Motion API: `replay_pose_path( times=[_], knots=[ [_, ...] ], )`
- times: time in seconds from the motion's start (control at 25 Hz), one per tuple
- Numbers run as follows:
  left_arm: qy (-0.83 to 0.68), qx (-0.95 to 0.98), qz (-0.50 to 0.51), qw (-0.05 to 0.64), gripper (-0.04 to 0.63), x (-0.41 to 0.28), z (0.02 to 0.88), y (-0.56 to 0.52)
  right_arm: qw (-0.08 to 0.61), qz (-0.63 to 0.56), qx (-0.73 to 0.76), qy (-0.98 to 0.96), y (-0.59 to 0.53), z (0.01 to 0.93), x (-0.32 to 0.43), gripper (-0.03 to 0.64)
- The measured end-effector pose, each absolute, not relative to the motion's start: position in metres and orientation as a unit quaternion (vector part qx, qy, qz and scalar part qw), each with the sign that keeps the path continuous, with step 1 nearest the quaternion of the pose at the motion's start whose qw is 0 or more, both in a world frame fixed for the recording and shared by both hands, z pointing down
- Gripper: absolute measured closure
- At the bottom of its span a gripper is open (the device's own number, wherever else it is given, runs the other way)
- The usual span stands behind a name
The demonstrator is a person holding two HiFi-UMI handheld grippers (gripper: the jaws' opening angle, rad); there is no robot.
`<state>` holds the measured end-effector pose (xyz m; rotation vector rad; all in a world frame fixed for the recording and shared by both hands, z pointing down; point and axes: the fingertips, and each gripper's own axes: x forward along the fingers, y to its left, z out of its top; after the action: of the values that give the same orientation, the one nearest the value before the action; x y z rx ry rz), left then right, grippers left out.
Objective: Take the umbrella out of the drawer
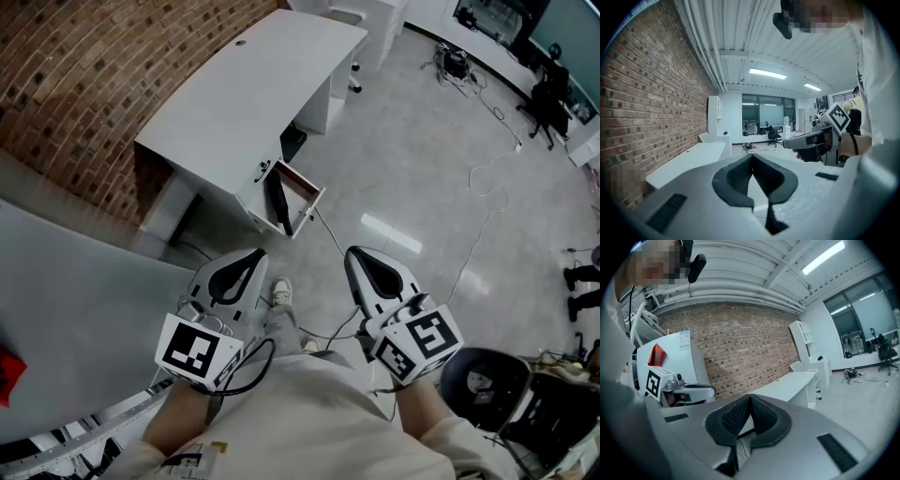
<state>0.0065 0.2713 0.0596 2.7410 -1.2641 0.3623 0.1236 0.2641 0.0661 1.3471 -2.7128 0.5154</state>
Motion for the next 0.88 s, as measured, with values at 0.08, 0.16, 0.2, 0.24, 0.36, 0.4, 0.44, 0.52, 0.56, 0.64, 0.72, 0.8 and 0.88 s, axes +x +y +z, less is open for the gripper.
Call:
replay_pose_path(
  times=[0.08, 0.16, 0.2, 0.24, 0.36, 0.4, 0.44, 0.52, 0.56, 0.64, 0.72, 0.8, 0.88],
  knots=[
    [-0.413, 0.902, 0.118, 0.052, 0.588, 0.003, 0.059, 0.255, 0.036, 0.168, 0.440, -0.881, 0.248, 0.066, 0.120, 0.611],
    [-0.411, 0.903, 0.117, 0.052, 0.588, 0.000, 0.059, 0.237, 0.038, 0.170, 0.443, -0.879, 0.231, 0.067, 0.117, 0.611],
    [-0.410, 0.903, 0.118, 0.053, 0.588, -0.002, 0.060, 0.227, 0.039, 0.171, 0.444, -0.879, 0.222, 0.067, 0.115, 0.611],
    [-0.408, 0.904, 0.119, 0.054, 0.588, -0.004, 0.061, 0.218, 0.041, 0.171, 0.445, -0.878, 0.213, 0.066, 0.112, 0.611],
    [-0.403, 0.905, 0.119, 0.063, 0.588, -0.008, 0.065, 0.188, 0.057, 0.156, 0.447, -0.879, 0.186, 0.068, 0.104, 0.611],
    [-0.402, 0.905, 0.119, 0.065, 0.588, -0.011, 0.067, 0.178, 0.063, 0.151, 0.449, -0.879, 0.176, 0.069, 0.101, 0.609],
    [-0.401, 0.906, 0.120, 0.066, 0.588, -0.014, 0.069, 0.167, 0.066, 0.148, 0.449, -0.879, 0.167, 0.069, 0.097, 0.611],
    [-0.399, 0.906, 0.122, 0.066, 0.588, -0.021, 0.071, 0.147, 0.068, 0.149, 0.450, -0.878, 0.146, 0.069, 0.088, 0.609],
    [-0.399, 0.906, 0.123, 0.067, 0.588, -0.025, 0.071, 0.137, 0.069, 0.149, 0.451, -0.877, 0.136, 0.068, 0.083, 0.610],
    [-0.399, 0.906, 0.123, 0.070, 0.588, -0.035, 0.072, 0.117, 0.073, 0.150, 0.452, -0.876, 0.116, 0.068, 0.075, 0.609],
    [-0.400, 0.905, 0.123, 0.073, 0.588, -0.045, 0.073, 0.099, 0.077, 0.150, 0.453, -0.876, 0.097, 0.067, 0.065, 0.609],
    [-0.401, 0.904, 0.124, 0.079, 0.588, -0.054, 0.077, 0.083, 0.082, 0.146, 0.451, -0.876, 0.080, 0.067, 0.056, 0.610],
    [-0.400, 0.904, 0.122, 0.085, 0.588, -0.061, 0.080, 0.069, 0.088, 0.141, 0.450, -0.877, 0.065, 0.069, 0.047, 0.611]
  ],
)
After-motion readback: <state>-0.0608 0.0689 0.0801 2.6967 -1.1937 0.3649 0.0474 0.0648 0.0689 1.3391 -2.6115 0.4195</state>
